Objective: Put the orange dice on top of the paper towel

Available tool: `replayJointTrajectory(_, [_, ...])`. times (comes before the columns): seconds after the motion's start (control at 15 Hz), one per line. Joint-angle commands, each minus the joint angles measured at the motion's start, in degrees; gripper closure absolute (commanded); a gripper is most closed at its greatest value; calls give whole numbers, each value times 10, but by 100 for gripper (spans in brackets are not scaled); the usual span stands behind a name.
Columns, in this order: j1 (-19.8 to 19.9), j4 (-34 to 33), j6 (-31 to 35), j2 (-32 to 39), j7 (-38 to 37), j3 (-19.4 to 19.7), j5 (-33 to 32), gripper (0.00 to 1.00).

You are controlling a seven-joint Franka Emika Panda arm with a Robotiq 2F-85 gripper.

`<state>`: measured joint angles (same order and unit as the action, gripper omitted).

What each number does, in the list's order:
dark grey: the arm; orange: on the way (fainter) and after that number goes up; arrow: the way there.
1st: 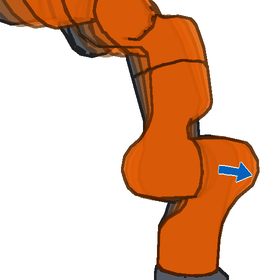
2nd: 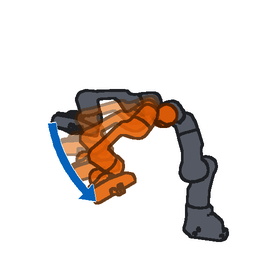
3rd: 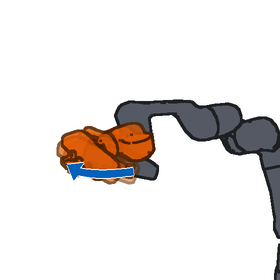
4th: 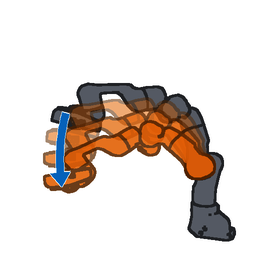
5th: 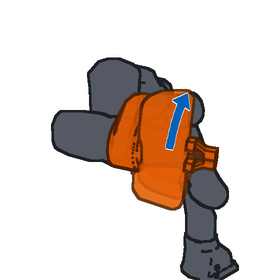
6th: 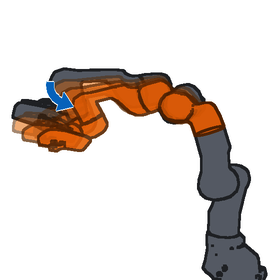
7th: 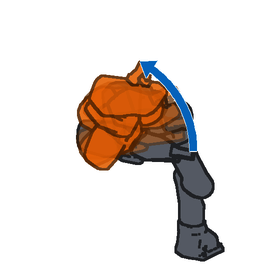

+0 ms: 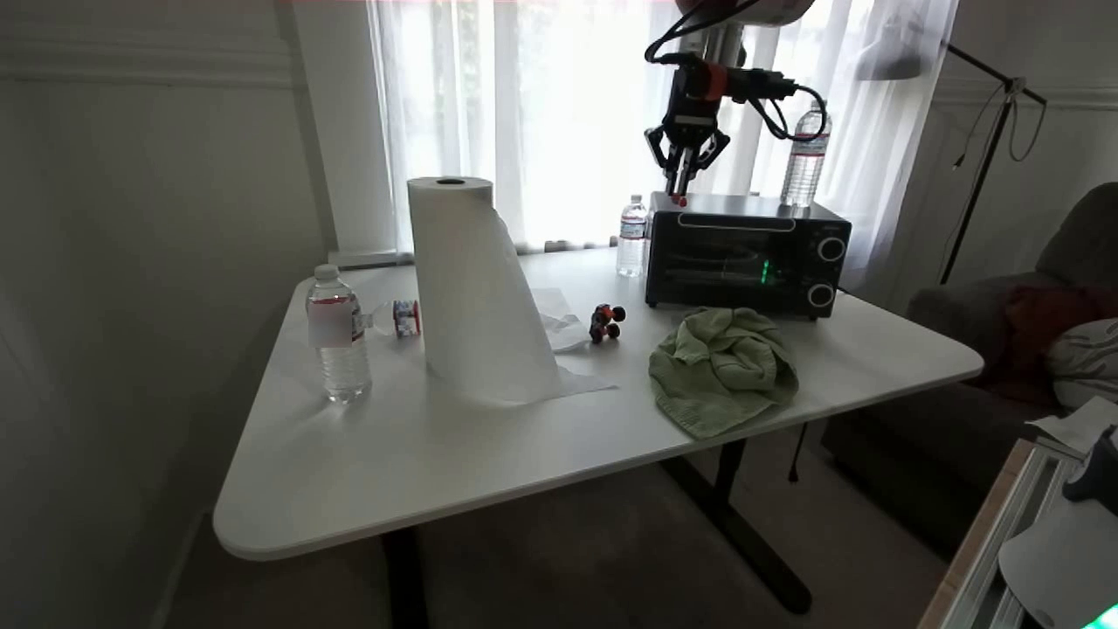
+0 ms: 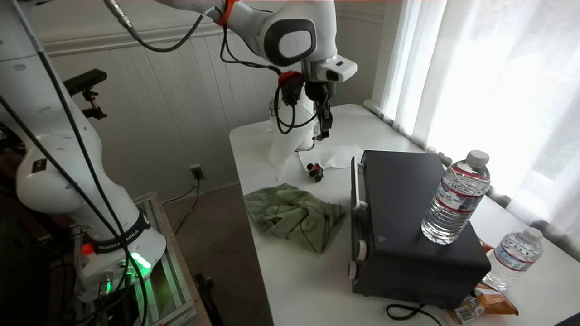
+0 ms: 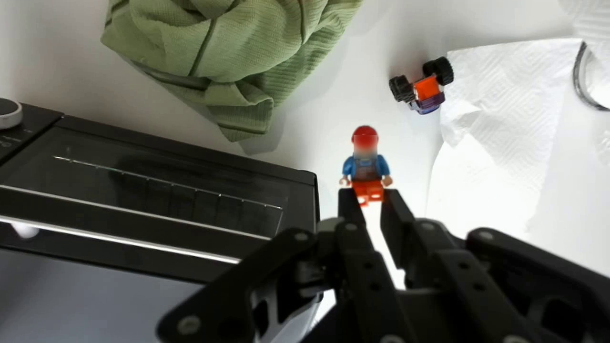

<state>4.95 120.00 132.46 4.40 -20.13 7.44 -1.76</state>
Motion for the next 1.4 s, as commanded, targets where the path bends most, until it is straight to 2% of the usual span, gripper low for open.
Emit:
replayJointTrajectory(0.0, [2,3,1,-3,1,-3,0,83])
replayJointTrajectory(0.47, [4,6,1,-6,6,-2,0,83])
replayJointTrajectory(0.53, [4,6,1,-6,6,-2,0,96])
replayJointTrajectory(1.0, [-18,35,-18,18,57,-31,2,96])
replayJointTrajectory(1.33, [-41,28,-6,64,42,-43,-21,96])
